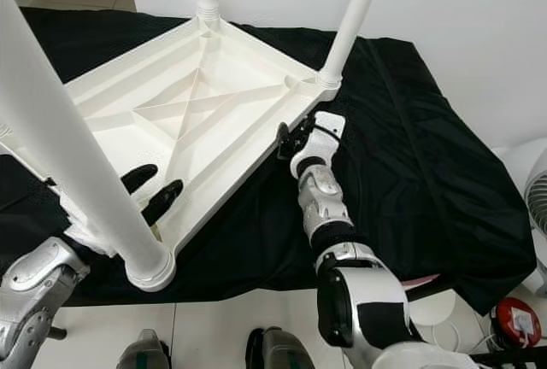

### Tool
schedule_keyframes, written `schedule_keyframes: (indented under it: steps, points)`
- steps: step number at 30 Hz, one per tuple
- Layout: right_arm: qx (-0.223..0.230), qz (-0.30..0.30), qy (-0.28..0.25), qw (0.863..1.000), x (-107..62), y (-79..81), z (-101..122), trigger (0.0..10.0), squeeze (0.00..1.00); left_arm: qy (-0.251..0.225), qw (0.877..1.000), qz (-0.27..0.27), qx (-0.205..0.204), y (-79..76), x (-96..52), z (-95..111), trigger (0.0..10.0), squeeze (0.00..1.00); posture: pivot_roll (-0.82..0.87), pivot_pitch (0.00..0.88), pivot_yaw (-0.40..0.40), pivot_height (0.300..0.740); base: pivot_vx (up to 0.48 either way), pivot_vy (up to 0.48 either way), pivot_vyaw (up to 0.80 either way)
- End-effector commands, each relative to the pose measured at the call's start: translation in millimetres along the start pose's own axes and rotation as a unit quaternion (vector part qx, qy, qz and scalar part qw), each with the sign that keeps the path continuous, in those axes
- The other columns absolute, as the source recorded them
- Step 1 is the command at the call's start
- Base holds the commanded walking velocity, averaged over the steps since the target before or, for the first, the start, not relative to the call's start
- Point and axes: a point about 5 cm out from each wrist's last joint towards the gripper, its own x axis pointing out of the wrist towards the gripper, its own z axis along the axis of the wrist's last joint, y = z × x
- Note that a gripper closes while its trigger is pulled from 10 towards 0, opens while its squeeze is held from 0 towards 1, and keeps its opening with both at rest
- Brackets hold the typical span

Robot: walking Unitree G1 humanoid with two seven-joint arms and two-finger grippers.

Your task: Building children table

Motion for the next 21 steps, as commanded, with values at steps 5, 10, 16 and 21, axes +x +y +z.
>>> schedule_keyframes:
  steps: [5, 10, 16, 21]
  points:
    - [0.048, 0.03, 0.041, 0.998, 8.4, 12.0, 0, 10.0, 0.0, -0.011, 0.996, -0.089, -0.023, -20.8, 4.6, 3, 10.0, 0.0, 0.19, 0.104, -0.105, 0.74, 0.0, 0.0, 0.0]
    - [0.081, 0.062, 0.052, 0.993, 13.4, 21.3, 4, 10.0, 0.0, -0.026, 0.995, -0.093, -0.033, -24.5, 6.7, 13, 10.0, 0.0, 0.18, 0.108, -0.105, 0.74, 0.0, 0.0, 0.0]
    - [0.083, 0.064, 0.054, 0.993, 16.1, 23.4, 9, 10.0, 0.0, -0.026, 0.993, -0.107, -0.034, -31.0, 7.6, 17, 10.0, 0.0, 0.18, 0.116, -0.104, 0.74, 0.0, 0.0, 0.0]
    - [0.088, 0.076, 0.064, 0.991, 19.0, 29.2, 12, 10.0, 0.0, -0.025, 0.992, -0.12, -0.042, -38.9, 7.2, 21, 10.0, 0.0, 0.18, 0.116, -0.104, 0.74, 0.0, 0.0, 0.0]
